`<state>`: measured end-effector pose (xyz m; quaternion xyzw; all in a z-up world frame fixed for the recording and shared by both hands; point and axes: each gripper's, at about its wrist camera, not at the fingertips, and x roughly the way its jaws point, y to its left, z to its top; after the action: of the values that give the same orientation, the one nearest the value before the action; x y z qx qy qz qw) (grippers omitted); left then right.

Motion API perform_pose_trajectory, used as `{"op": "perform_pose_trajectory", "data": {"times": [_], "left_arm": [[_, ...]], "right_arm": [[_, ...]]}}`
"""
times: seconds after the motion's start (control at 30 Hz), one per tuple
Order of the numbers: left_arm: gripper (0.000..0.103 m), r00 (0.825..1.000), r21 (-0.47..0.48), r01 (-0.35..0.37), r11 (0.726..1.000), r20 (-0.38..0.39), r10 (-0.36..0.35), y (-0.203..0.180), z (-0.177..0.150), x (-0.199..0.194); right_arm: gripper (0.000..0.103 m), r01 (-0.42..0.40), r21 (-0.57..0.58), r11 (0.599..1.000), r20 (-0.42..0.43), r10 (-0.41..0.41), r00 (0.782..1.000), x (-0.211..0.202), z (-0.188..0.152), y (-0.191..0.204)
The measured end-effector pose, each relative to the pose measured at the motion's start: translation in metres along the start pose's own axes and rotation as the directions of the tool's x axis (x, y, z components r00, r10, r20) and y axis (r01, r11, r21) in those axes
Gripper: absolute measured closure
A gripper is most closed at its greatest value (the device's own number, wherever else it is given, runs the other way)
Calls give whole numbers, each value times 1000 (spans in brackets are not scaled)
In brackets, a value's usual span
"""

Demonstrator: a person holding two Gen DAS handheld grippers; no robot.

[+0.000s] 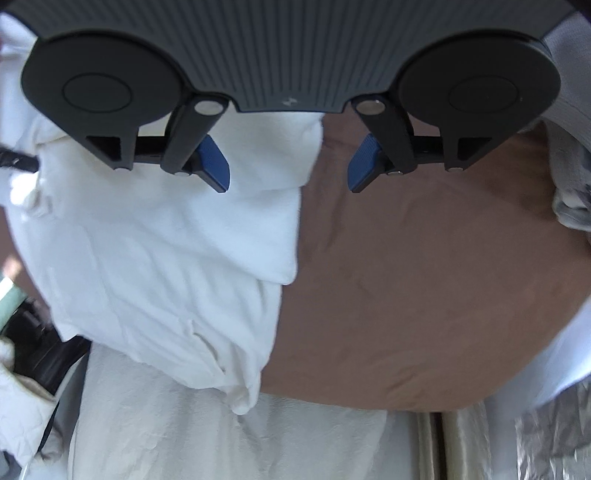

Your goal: Fold clothes

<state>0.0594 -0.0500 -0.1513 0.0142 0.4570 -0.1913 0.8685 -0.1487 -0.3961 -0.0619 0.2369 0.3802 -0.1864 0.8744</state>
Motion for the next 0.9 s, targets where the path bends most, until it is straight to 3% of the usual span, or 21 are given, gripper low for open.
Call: {"op": "perform_pose_trajectory", "data": {"times": [0.1,0.2,0.43,0.57,0.6,0.67,0.73,0.8,0.9], "left_arm": [[32,1000,-5,9,1000,-23,-9,3,-1,4],[32,997,-44,44,998,-60,-47,9,-1,13],[31,982,-45,100,994,-156,-105,10,4,40],[31,991,32,64,997,-120,-60,20,25,38],[31,995,51,6,999,-100,-1,23,27,37],[31,994,76,-88,993,-64,93,30,29,35],[31,996,-6,-6,1000,-92,5,46,20,35],[31,983,-132,96,987,-141,-115,63,6,36],[31,971,-209,162,964,-142,-194,71,-3,28]], "right_arm": [[77,-8,-27,1000,2,8,1000,0,3,7],[65,-24,-54,998,7,25,1000,-1,6,13],[64,30,-160,987,49,-23,999,-18,12,10],[55,69,-176,982,104,-51,993,-32,24,3],[48,61,-164,985,106,-44,993,-33,26,0],[45,46,-139,989,110,-30,993,-36,30,-7],[45,28,-114,993,96,-17,995,-35,32,-12],[44,11,-90,996,72,-5,997,-31,33,-18],[43,31,-76,997,48,-27,998,-21,32,-25]]}}
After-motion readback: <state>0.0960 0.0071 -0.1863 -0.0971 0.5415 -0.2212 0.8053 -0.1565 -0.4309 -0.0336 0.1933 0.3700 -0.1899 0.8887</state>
